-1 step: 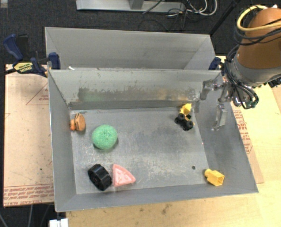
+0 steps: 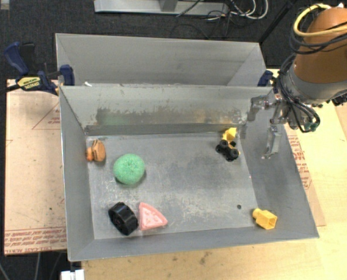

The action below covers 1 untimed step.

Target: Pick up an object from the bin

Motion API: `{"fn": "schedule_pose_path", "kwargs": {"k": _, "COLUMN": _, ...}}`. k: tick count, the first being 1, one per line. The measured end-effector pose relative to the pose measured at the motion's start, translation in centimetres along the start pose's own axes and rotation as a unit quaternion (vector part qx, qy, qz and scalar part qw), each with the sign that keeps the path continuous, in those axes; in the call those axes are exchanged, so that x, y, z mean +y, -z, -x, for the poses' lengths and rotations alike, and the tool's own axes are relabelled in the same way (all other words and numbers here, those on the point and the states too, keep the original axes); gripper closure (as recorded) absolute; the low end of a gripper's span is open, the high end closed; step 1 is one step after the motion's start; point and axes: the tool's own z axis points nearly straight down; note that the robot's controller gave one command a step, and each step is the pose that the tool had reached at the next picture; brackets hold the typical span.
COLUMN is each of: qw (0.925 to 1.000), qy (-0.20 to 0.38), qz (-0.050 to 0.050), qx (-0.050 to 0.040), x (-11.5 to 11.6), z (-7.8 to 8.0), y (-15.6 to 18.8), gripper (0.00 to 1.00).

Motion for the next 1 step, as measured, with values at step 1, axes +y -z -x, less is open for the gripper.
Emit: {"fn": "schedule_pose_path", "kwargs": {"k": 1, "qw": 0.996, "qy": -0.09, "qz": 0.0, "qx": -0.0009, "x": 0.04, "z": 0.28, "y": -4.88, "gripper": 0.0}}
